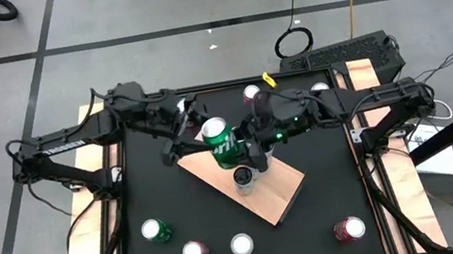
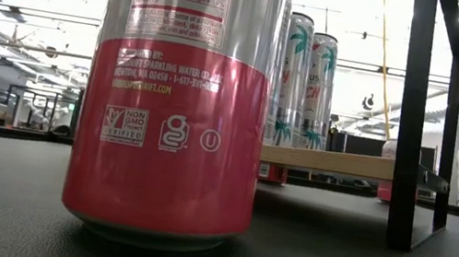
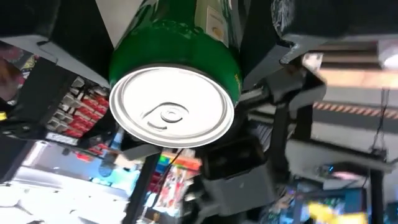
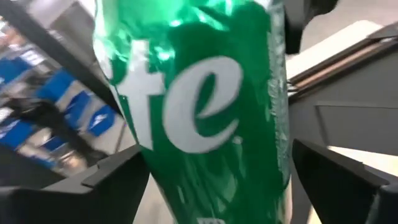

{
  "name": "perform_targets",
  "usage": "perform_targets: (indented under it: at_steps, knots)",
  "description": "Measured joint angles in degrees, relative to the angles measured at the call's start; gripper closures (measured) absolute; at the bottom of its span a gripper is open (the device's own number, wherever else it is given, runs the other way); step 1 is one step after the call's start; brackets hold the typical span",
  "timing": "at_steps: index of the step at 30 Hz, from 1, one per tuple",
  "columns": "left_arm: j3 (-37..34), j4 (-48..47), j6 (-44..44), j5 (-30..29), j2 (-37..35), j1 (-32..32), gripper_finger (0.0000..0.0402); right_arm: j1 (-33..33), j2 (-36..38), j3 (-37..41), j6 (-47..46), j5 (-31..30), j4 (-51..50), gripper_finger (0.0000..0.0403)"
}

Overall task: Place canned beverage on shelf
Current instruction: Put the top green soda can aligned with the other top green soda can

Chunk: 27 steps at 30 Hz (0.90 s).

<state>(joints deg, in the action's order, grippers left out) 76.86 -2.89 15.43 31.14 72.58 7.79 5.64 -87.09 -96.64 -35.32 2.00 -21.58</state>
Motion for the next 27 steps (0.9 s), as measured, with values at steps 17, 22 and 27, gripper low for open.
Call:
perform_targets:
  at_steps: [17,22,27]
  knots:
    - [0.0,3.6,-6.5,1.0,-0.2,0.0,0.0116,-0.6,-1.4,0.0,4.7,0.6,3.7,0.0081]
    - [0.1,3.5,-6.3,0.8,-0.2,0.1,0.0116,-0.7,-1.4,0.0,5.8,-0.6,3.7,0.0117]
    - [0.1,3.7,0.3,0.6,-0.2,0.1,0.0116,-0.7,-1.5,0.0,4.3,-1.1,4.0,0.0119]
